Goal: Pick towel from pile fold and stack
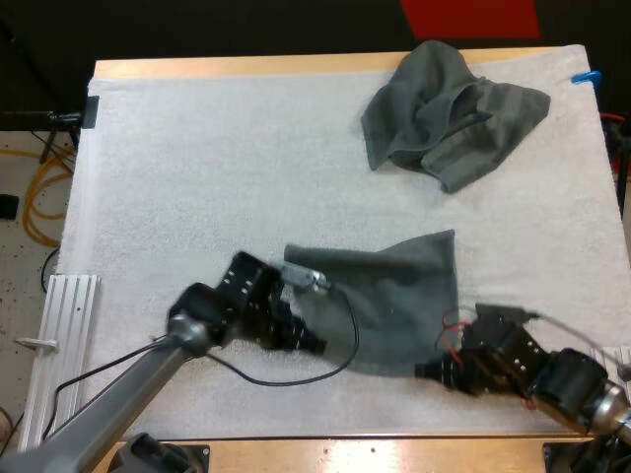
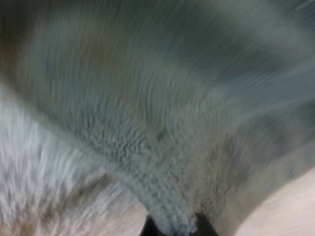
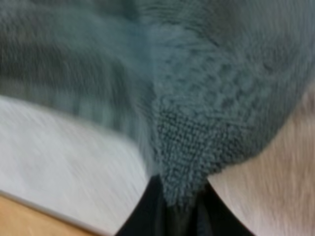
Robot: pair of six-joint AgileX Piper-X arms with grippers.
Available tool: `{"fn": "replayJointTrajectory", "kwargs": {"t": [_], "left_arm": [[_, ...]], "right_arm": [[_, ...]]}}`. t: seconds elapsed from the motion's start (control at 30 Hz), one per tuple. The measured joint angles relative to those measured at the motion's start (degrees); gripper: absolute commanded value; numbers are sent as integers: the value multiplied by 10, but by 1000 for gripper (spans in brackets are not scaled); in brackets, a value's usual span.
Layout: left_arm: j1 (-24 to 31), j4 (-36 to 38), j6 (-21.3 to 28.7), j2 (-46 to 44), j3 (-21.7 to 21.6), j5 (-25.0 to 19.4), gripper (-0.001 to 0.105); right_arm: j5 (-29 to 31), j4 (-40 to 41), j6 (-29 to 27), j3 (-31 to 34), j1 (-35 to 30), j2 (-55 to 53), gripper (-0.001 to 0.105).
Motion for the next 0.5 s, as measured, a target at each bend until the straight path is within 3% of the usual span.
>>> {"fn": "replayJointTrajectory", "kwargs": {"t": [0.23, 0.37, 0.5], "left_arm": [[35, 43, 0, -133, -141, 11, 0], [58, 89, 0, -158, -194, 36, 0], [57, 138, -1, -183, -208, 47, 0]], "right_arm": [[160, 87, -123, -162, 0, -14, 0], [175, 134, -150, -238, 0, -14, 0], [145, 206, -152, -295, 0, -15, 0]]}}
